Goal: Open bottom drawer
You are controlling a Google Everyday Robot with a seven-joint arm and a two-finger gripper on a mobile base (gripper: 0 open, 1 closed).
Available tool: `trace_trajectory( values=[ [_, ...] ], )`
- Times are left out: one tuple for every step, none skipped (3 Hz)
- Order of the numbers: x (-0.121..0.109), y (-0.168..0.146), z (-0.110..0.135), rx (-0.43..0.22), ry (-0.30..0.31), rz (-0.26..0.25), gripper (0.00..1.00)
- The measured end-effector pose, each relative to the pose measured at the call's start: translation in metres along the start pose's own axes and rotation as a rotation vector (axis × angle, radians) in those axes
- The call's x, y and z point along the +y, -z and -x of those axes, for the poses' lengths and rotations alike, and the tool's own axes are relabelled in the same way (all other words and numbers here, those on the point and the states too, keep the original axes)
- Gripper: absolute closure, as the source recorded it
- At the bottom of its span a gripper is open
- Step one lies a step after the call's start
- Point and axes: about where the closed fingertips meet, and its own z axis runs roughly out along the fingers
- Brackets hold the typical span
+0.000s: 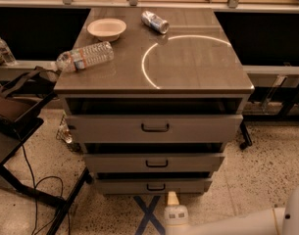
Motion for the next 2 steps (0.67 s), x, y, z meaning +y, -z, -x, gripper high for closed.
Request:
trace_trajectory(
  values=[
    [-0.001,-0.006,0.002,-0.011,-0.001,0.012,0.00],
    [-0.002,-0.033,0.008,-0.030,0.003,0.067,0.00]
  ],
)
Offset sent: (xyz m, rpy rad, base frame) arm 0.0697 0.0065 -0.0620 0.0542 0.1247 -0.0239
